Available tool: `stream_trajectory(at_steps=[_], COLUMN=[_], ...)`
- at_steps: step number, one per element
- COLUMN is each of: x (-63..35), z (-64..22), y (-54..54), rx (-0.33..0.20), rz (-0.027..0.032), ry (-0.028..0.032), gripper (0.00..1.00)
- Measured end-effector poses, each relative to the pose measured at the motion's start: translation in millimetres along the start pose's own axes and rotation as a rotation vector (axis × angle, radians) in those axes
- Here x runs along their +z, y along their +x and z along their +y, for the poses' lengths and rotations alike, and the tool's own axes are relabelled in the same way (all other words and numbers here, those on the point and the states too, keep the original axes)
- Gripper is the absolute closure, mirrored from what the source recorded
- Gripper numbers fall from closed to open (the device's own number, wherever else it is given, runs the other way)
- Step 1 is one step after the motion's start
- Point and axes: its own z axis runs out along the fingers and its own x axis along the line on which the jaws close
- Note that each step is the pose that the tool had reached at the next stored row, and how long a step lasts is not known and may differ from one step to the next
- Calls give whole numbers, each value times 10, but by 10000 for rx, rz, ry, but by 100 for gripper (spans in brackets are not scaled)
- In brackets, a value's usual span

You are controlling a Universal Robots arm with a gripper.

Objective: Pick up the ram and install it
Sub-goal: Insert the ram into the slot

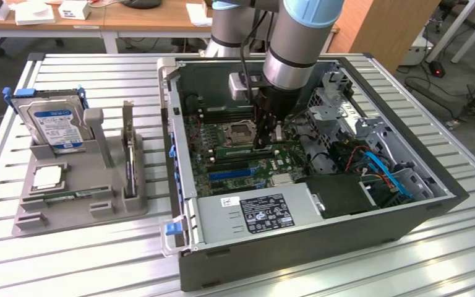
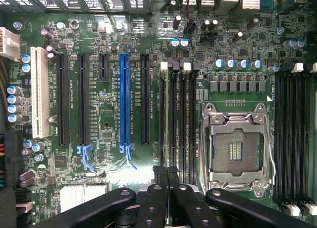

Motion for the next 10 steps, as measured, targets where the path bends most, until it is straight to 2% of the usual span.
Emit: stream_trajectory(at_steps=[10], x=[11], z=[0], y=[1], rx=[-41], rz=[6], ry=[-2], gripper=[90])
